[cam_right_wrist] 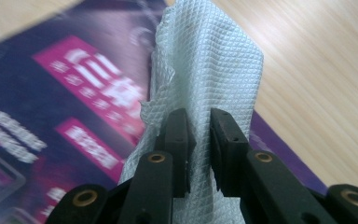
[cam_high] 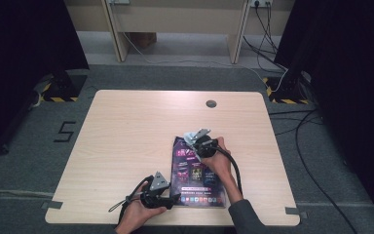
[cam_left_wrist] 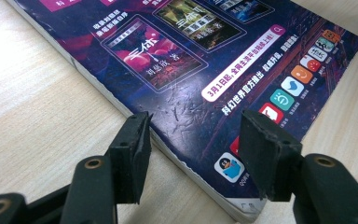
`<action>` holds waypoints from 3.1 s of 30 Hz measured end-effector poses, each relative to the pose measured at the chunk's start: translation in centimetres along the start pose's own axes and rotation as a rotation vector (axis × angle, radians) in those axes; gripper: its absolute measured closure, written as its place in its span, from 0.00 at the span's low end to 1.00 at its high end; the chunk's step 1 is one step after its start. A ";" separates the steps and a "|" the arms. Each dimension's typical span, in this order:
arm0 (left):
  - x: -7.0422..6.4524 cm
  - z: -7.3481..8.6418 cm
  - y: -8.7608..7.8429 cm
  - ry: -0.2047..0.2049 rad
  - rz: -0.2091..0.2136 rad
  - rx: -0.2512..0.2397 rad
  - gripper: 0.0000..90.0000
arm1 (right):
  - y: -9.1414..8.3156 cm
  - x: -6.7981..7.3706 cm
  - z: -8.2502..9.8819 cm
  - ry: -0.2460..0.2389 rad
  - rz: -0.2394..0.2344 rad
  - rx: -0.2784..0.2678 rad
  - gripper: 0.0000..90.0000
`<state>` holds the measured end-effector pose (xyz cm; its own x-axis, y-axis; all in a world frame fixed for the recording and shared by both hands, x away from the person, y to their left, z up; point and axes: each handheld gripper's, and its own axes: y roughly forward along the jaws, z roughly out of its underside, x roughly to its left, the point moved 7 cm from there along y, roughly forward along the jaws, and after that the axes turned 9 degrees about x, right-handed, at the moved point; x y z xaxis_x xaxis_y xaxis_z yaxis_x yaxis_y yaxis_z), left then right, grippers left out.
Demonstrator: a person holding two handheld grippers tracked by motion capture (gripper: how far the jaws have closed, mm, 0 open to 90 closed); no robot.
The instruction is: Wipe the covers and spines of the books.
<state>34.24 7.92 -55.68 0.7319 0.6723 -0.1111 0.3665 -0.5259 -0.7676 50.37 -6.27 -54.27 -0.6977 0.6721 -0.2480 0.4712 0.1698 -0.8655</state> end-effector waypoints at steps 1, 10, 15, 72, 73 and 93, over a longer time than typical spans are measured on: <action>0.0 0.0 0.0 -0.001 0.000 -0.002 0.48 | 0.0 0.4 -0.2 -0.017 -0.004 -0.006 0.87; 0.0 0.0 0.0 -0.001 0.000 -0.005 0.48 | -0.1 -3.2 1.8 0.029 0.107 0.056 0.87; 0.0 0.0 0.0 -0.003 0.001 -0.005 0.48 | -0.1 -5.9 3.4 0.144 0.109 0.052 0.87; 0.2 0.1 0.1 -0.015 0.020 -0.008 0.48 | -0.1 -5.3 3.1 0.144 0.100 0.044 0.86; 0.2 0.1 0.1 -0.016 0.022 -0.008 0.48 | -0.1 -5.0 3.0 0.135 0.088 0.044 0.86; 0.2 0.1 0.1 -0.021 0.025 -0.013 0.48 | -0.5 5.3 -1.6 -0.084 -0.135 -0.070 0.84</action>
<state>34.37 8.02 -55.86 0.7291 0.6693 -0.1432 0.3556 -0.5492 -0.7562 47.25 -1.62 -54.47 -0.7986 0.5775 -0.1699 0.4046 0.3059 -0.8618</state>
